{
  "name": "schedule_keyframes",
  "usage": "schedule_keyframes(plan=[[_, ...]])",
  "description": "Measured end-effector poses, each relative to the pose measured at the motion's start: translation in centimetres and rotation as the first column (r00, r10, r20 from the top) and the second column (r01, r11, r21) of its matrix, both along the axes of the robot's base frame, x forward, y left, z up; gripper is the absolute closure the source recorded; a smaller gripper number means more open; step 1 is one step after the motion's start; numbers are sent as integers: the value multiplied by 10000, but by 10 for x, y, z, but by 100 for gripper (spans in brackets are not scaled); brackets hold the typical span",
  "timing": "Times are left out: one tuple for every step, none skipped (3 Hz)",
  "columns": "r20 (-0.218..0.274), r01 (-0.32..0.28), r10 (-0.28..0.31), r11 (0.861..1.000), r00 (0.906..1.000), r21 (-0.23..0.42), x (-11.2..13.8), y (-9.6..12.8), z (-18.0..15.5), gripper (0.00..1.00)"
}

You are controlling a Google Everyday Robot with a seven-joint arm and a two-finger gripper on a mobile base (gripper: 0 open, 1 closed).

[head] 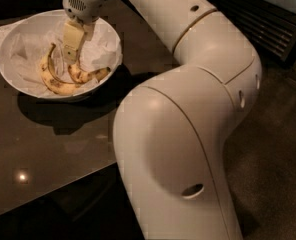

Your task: Pick banana from white bowl

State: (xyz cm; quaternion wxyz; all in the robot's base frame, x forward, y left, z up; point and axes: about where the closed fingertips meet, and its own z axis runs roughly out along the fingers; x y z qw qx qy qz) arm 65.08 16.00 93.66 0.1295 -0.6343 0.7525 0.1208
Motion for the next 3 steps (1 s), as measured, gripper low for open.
schedule_keyframes(plan=[[-177,132,-136,9997,9998,-229,3,7,-11,45],[-283,192,-206,9987,9994,-466,5,13,-18,44],[-384,258,-280,9980,9989,-582,8,16,-25,42]])
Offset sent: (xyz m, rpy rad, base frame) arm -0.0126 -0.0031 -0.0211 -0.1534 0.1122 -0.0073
